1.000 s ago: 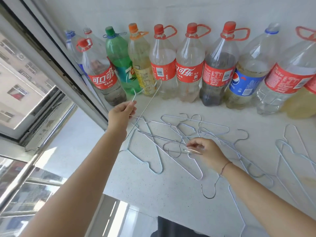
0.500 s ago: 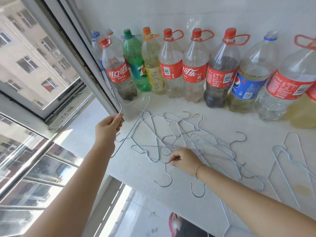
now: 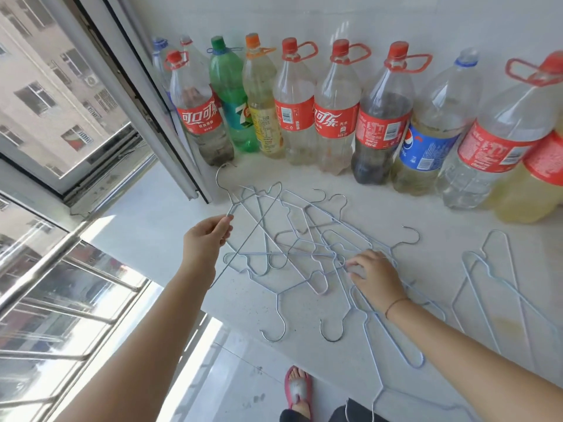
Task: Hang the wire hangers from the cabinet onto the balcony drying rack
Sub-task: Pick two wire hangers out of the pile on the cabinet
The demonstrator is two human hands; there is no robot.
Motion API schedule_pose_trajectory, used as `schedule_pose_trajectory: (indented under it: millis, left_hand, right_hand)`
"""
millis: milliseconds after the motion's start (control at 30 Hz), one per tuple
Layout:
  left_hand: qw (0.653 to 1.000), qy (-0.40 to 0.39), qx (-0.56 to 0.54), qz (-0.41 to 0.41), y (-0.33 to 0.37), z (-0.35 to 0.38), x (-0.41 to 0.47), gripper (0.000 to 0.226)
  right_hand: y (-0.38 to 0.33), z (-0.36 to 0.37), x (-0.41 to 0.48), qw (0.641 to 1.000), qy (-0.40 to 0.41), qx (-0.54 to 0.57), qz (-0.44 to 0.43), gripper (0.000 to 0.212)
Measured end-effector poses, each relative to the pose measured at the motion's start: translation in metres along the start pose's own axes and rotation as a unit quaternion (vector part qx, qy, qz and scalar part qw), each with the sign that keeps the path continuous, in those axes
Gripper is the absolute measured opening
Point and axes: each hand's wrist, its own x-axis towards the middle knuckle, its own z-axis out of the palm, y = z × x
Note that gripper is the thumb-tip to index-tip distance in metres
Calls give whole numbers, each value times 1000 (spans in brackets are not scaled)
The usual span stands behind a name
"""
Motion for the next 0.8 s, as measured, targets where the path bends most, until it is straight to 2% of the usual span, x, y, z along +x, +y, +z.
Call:
schedule_pose_trajectory:
  millis: [100, 200, 400, 567, 800]
  left_hand:
    - [1000, 2, 0, -1, -4, 1, -6, 7]
    - [1000, 7, -5, 0, -4, -3, -11, 8]
    - [999, 27, -18, -17, -6, -12, -19, 7]
    - [999, 25, -22, -27, -13, -17, -22, 9]
    - [999, 26, -21, -36, -19, -21, -24, 7]
  right_hand:
    - [-6, -2, 26, 997, 27, -50, -43, 21]
    - [-27, 0, 53, 995, 28, -81, -52, 21]
    - [-52, 21, 92, 984, -77, -154, -41, 20]
    - [-53, 33, 99, 987, -84, -140, -12, 12]
    - [-52, 34, 98, 986, -96, -133, -42, 7]
